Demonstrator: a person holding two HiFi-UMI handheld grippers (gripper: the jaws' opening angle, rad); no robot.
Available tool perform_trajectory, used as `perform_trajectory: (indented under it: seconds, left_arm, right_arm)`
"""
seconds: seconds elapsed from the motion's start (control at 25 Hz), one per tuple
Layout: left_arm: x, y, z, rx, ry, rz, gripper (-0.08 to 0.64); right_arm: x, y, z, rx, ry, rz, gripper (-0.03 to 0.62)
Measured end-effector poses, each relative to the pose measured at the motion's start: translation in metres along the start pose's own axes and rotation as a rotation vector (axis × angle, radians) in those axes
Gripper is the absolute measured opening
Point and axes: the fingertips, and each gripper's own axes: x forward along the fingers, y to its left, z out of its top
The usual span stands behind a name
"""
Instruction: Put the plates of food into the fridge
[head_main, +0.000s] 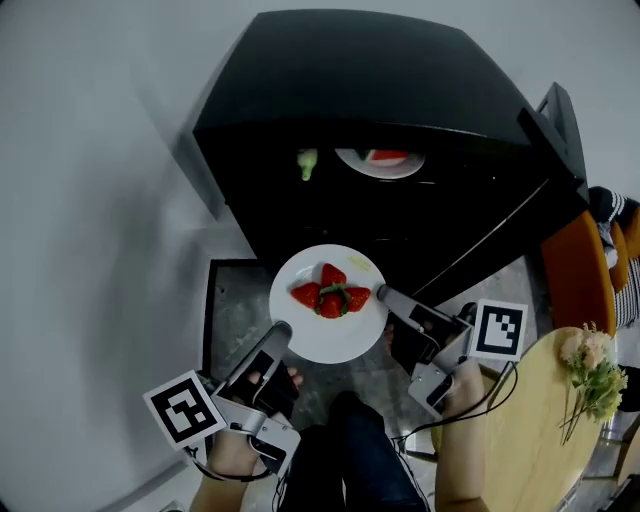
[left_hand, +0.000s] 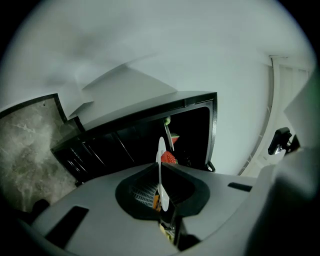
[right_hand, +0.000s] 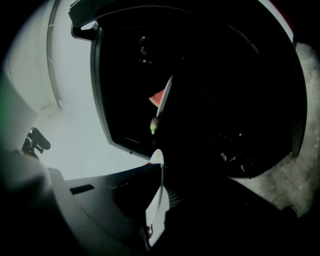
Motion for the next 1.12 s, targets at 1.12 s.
perform_trajectory:
  seconds: [1.12]
  left_arm:
    - [0.091,0.143,-0.005,-0.156,-0.179,-0.174,0.020]
  right_arm:
    - [0.036,-0.144,0.032,-0.125,-0.385,-0.110,0.021]
